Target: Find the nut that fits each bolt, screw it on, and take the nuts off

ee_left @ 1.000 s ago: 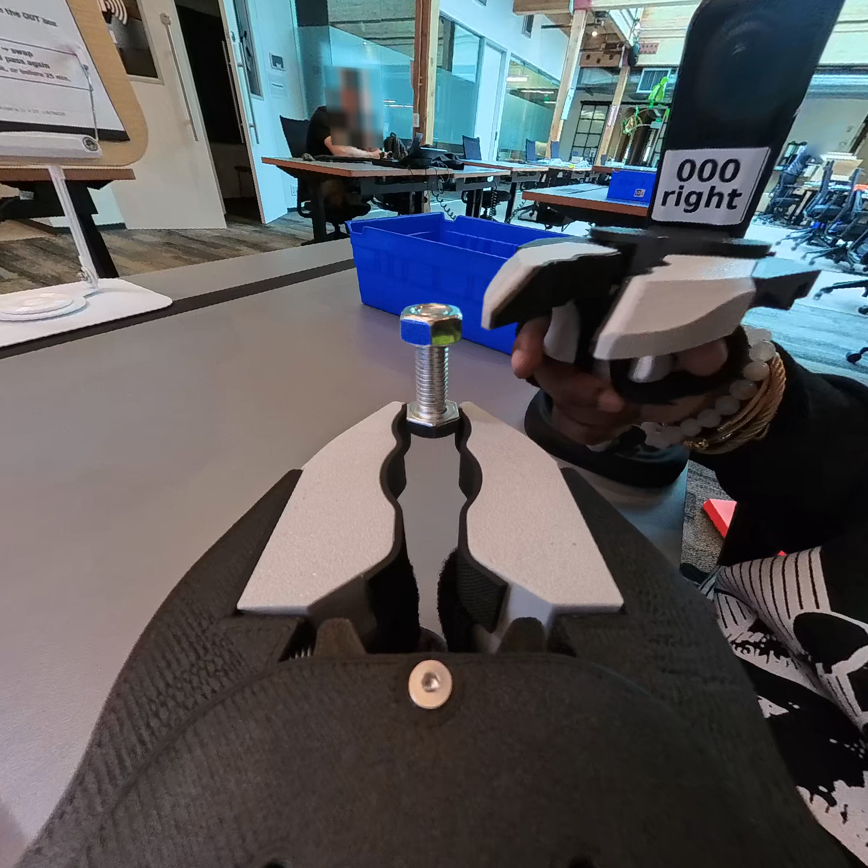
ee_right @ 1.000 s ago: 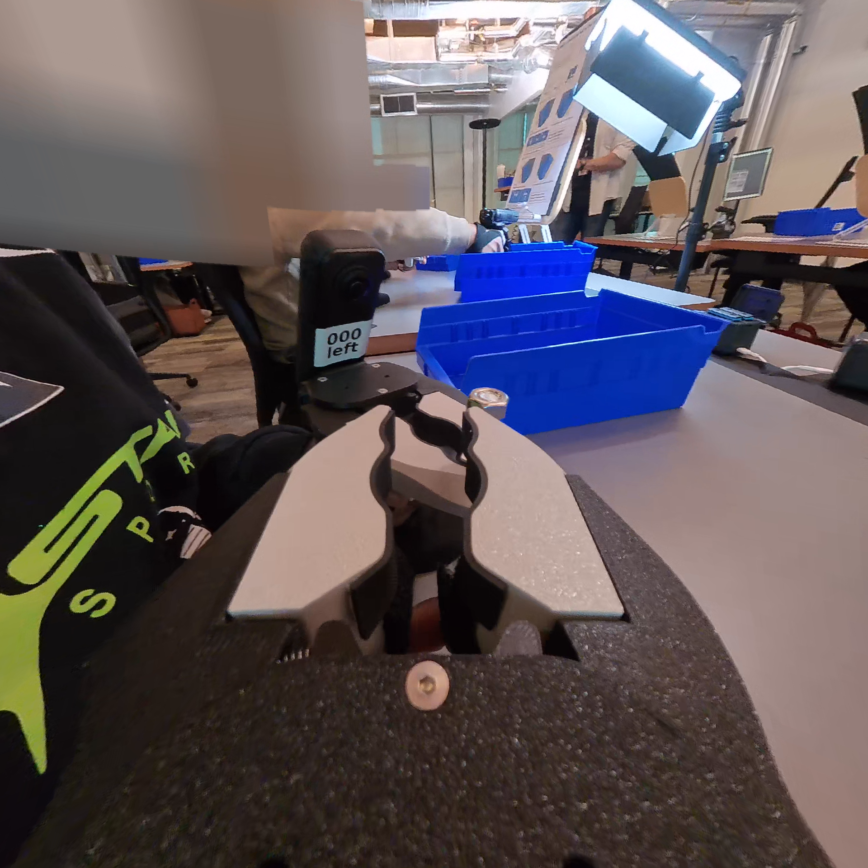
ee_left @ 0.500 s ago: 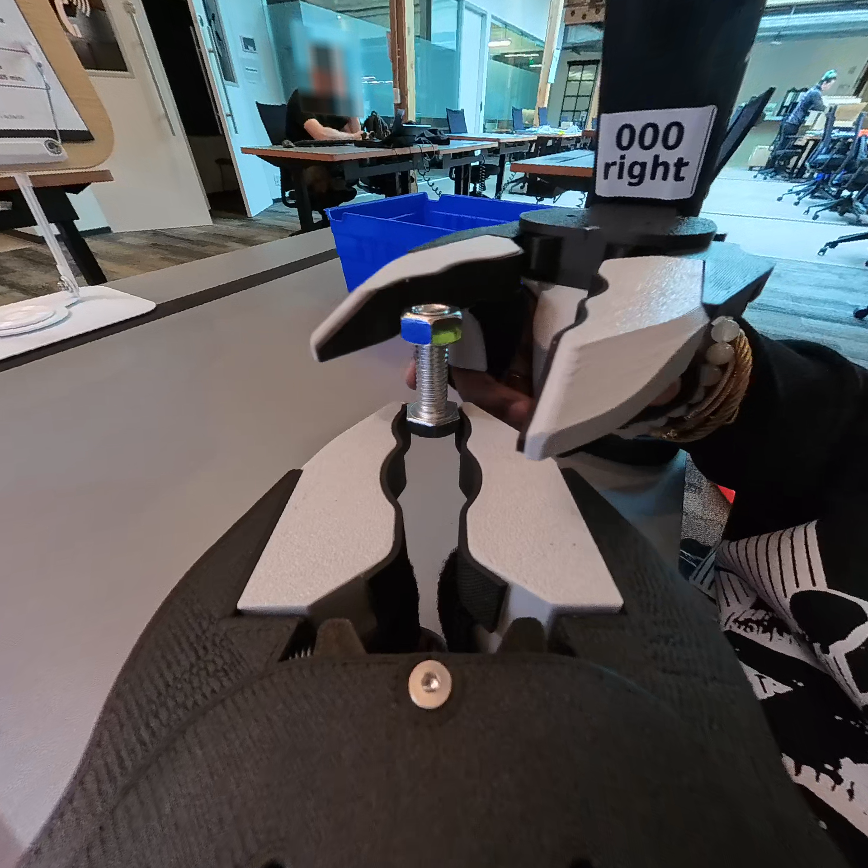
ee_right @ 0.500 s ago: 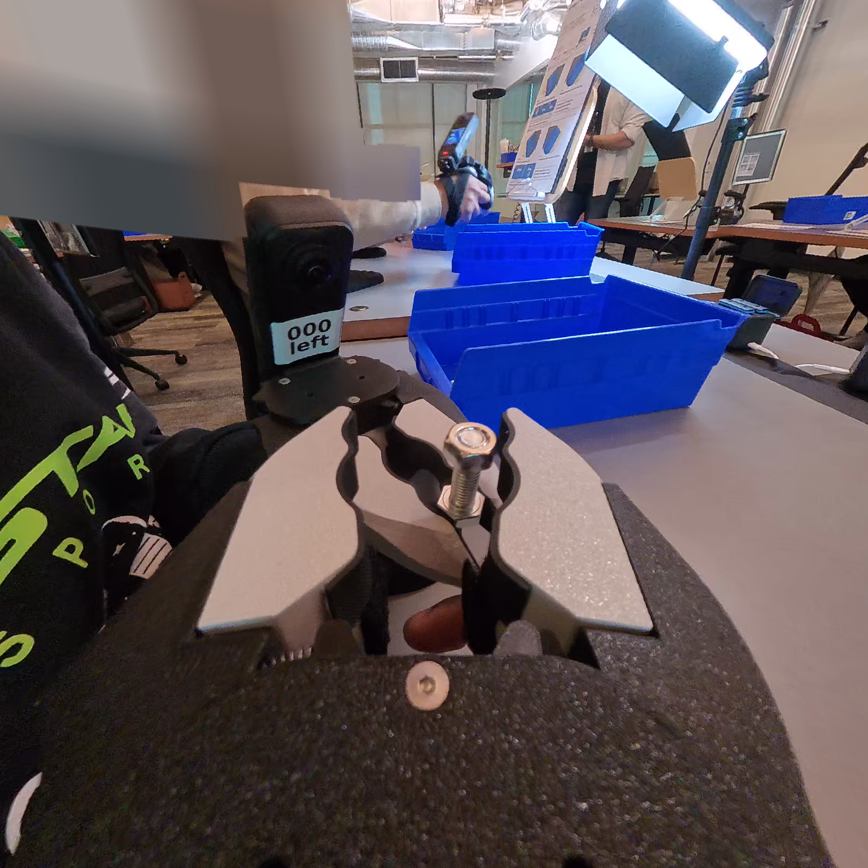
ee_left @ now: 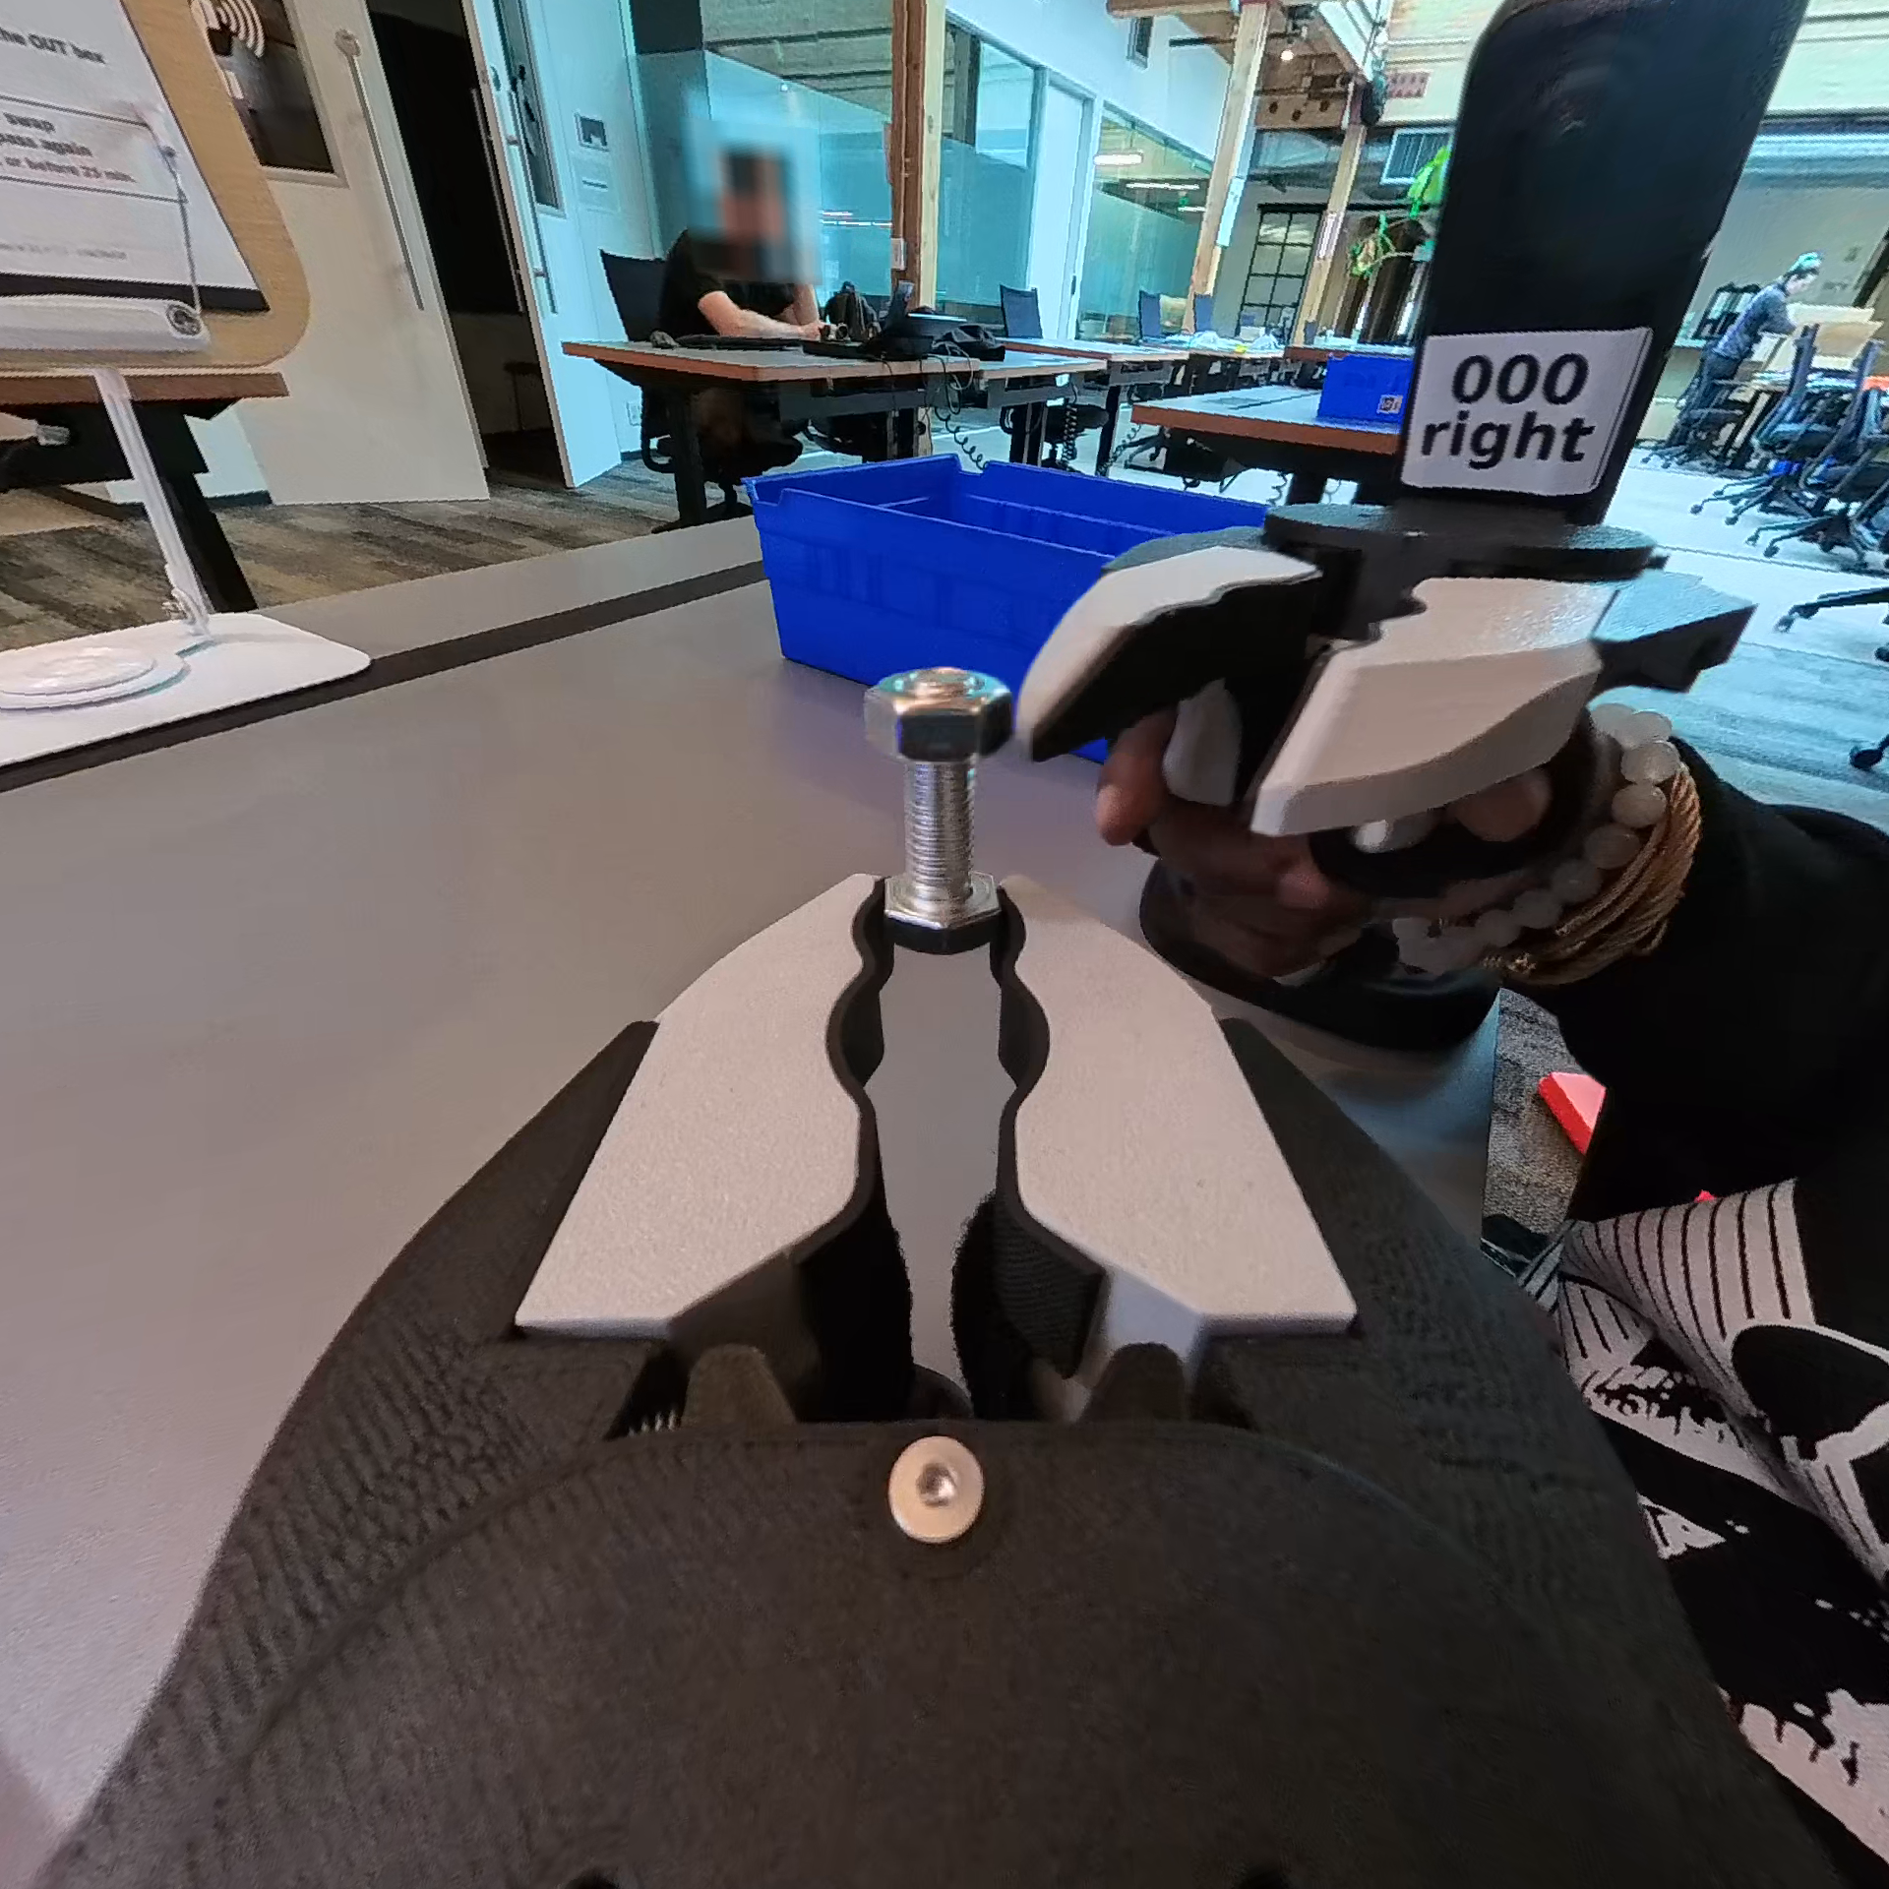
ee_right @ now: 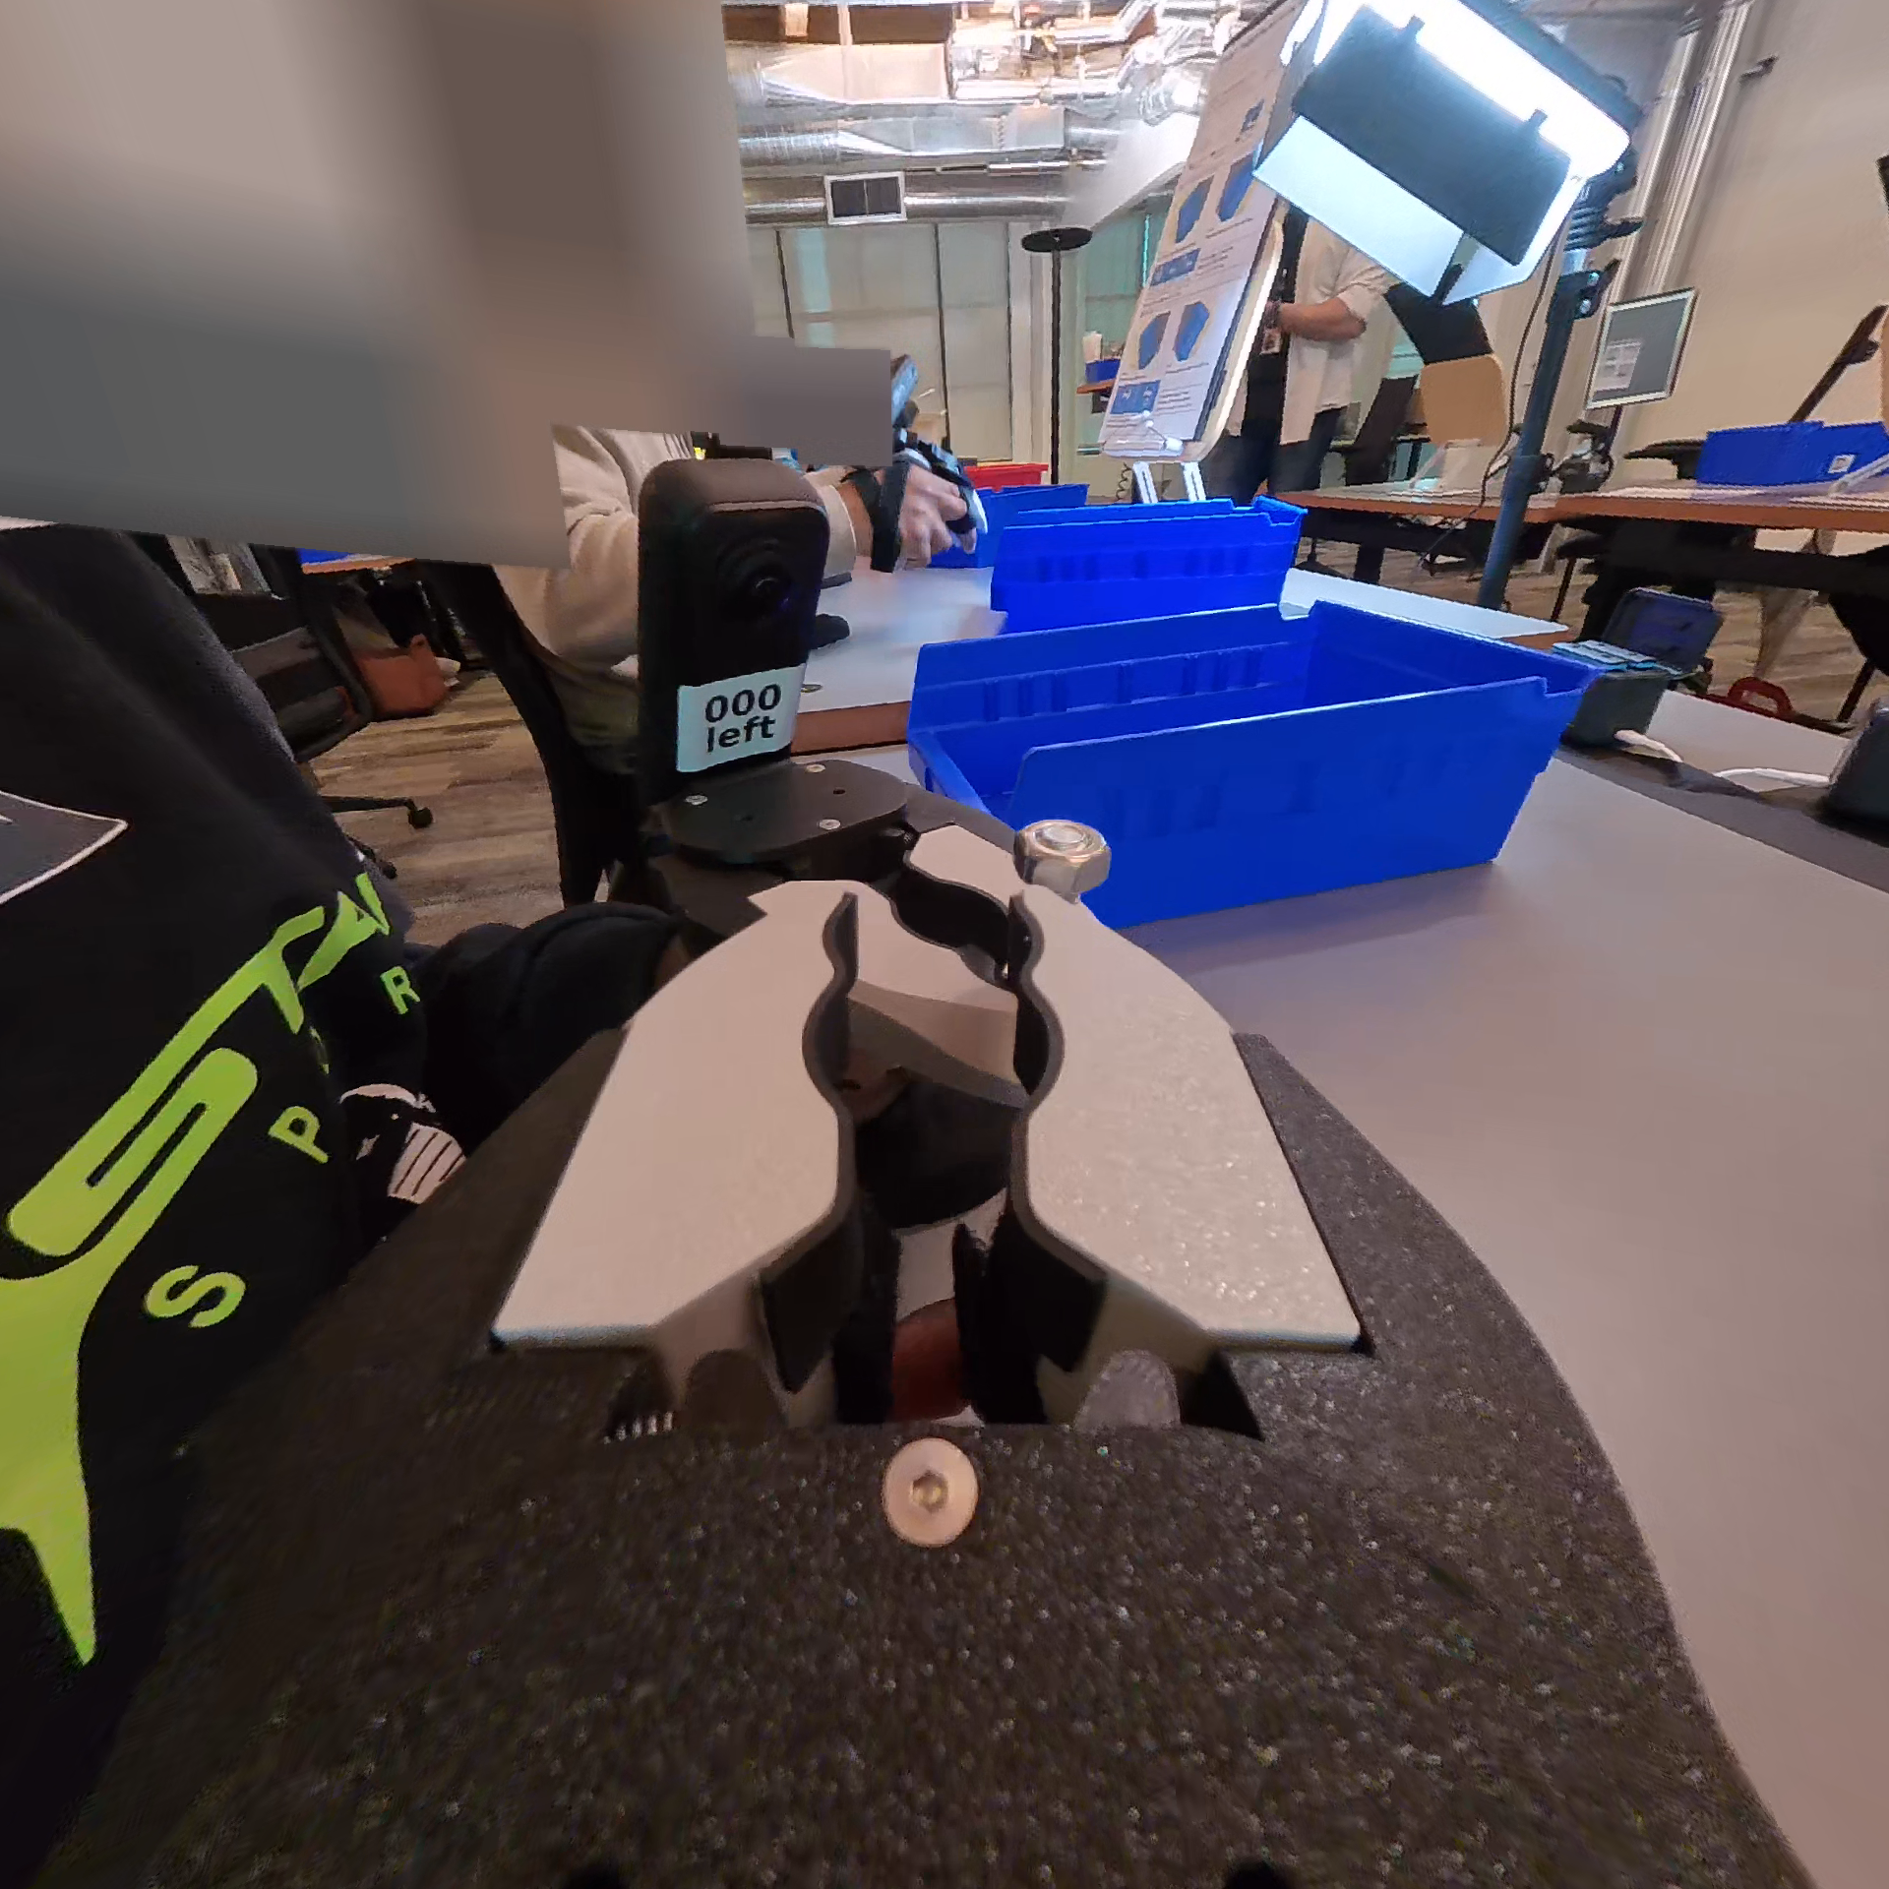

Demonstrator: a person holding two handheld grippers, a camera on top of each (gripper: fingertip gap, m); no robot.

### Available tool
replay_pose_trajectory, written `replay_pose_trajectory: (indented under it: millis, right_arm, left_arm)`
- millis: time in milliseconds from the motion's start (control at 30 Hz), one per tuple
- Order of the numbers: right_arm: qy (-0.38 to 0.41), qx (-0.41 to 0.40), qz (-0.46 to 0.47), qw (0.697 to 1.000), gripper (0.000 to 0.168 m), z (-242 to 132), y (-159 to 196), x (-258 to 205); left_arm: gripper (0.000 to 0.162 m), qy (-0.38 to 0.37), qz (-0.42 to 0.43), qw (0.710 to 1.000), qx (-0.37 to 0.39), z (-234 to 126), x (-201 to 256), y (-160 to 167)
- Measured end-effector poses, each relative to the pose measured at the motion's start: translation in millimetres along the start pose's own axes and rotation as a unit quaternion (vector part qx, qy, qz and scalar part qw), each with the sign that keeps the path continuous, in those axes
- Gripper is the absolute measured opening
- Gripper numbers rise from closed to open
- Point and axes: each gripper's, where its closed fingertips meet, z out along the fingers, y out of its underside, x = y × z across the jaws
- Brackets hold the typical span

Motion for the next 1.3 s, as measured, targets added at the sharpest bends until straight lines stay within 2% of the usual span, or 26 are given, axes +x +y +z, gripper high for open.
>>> replay_pose_trajectory:
  millis: [100, 267, 400, 600, 1067, 1200, 1300]
  right_arm:
    - [0.014, 0.007, -0.004, 1.0, 0.032, -2, -1, 5]
    - [0.039, 0.026, -0.002, 0.999, 0.068, 7, -3, 14]
    - [0.022, 0.001, -0.011, 1.0, 0.074, 22, 5, 10]
    - [0.004, -0.001, -0.019, 1.0, 0.059, 26, 4, 3]
    - [0.018, -0.007, 0.003, 1.0, 0.044, 7, 2, 7]
    - [0.004, -0.009, 0.008, 1.0, 0.026, 1, 1, 4]
    - [-0.015, -0.009, 0.01, 1.0, 0.022, -2, 1, -2]
  left_arm:
    - [0.018, 0.0, 0.004, 1.0, -0.001, 0, 1, 0]
    - [0.018, 0.008, 0.01, 1.0, -0.004, 1, 4, 1]
    - [0.018, 0.016, 0.031, 0.999, -0.018, 3, 10, 5]
    - [0.018, 0.014, 0.027, 0.999, -0.017, 3, 8, 4]
    - [0.018, 0.003, 0.012, 1.0, -0.007, 2, 3, 2]
    - [0.018, -0.001, 0.006, 1.0, -0.004, 1, 1, 1]
    - [0.018, 0.001, 0.003, 1.0, -0.004, 1, 1, 1]
